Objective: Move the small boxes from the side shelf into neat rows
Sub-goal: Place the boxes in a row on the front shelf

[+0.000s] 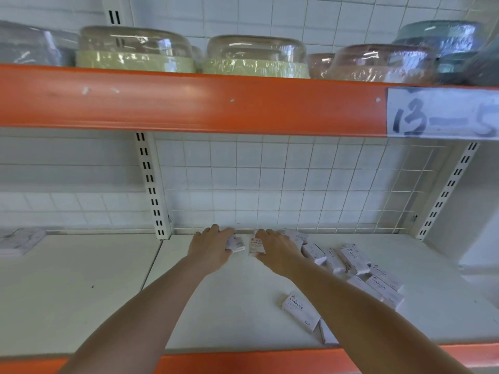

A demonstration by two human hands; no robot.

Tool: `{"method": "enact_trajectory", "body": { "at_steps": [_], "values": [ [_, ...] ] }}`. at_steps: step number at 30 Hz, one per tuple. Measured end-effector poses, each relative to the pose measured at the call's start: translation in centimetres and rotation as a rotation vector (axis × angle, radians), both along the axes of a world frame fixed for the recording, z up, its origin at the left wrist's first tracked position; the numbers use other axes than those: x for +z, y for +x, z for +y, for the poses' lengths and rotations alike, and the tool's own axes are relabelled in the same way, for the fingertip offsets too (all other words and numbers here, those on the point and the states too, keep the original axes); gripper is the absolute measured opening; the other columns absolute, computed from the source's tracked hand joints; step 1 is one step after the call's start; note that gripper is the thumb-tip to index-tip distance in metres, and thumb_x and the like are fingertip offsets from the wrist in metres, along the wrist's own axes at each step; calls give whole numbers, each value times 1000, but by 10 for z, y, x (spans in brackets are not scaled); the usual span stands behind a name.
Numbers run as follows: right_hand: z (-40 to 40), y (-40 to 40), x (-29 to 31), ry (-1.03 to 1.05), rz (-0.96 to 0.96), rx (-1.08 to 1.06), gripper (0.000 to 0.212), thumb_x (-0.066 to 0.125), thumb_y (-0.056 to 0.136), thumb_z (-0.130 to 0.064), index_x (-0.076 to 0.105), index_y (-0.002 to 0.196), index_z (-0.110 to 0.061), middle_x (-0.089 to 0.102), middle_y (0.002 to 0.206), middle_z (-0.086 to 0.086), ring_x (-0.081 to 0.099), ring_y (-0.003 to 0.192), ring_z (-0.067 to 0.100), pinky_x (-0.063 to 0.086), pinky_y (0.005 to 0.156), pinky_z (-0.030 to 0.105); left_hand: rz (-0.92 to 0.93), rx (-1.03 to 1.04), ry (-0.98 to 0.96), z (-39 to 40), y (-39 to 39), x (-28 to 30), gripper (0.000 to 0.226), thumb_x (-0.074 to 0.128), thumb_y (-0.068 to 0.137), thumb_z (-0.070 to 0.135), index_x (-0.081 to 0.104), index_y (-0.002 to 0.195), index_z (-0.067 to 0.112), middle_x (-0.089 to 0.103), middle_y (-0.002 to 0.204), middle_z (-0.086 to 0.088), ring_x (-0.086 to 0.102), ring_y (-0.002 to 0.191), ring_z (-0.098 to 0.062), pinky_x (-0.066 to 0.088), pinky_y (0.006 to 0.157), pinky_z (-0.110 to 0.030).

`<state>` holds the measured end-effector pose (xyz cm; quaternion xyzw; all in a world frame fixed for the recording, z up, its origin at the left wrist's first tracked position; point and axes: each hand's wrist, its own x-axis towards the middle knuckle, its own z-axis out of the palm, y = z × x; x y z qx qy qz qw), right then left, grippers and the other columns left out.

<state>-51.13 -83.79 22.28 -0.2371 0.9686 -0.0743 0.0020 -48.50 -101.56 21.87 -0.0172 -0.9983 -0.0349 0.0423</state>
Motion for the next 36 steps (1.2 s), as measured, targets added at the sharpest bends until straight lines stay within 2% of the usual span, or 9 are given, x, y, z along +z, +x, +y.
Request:
{"method": "enact_trajectory", "body": {
  "at_steps": [3,11,17,31,36],
  "values": [
    [-11,5,-3,24,15,29,42,53,95,-28,40,133,-17,52,129,4,52,115,25,46,92,41,-7,33,-9,-12,13,0,46,44,96,29,37,142,29,48,125,-7,50,116,-26,40,90,-34],
    [-37,21,-3,68,26,90,47,51,97,-33,36,138,-17,48,134,5,54,115,28,46,85,37,-24,118,-14,-39,41,0,44,43,97,31,37,141,30,44,133,-4,45,123,-24,35,97,-35],
    [-61,36,1,44,27,103,47,50,97,-31,35,139,-17,46,136,4,55,116,29,46,84,37,-18,148,11,-60,61,0,37,45,95,29,45,131,27,48,125,-4,47,118,-24,36,91,-34],
    [-151,96,3,10,24,68,44,54,94,-33,41,133,-17,53,126,4,54,113,28,47,84,37,-21,130,58,-153,125,1,34,46,94,31,47,127,26,49,120,-4,52,108,-25,32,79,-31],
    [-199,122,3,-6,19,62,44,55,94,-33,41,133,-18,54,125,4,58,109,27,48,81,36,-25,125,70,-202,153,3,37,46,94,32,46,131,26,48,121,-4,53,108,-26,37,85,-32]
  ]
}}
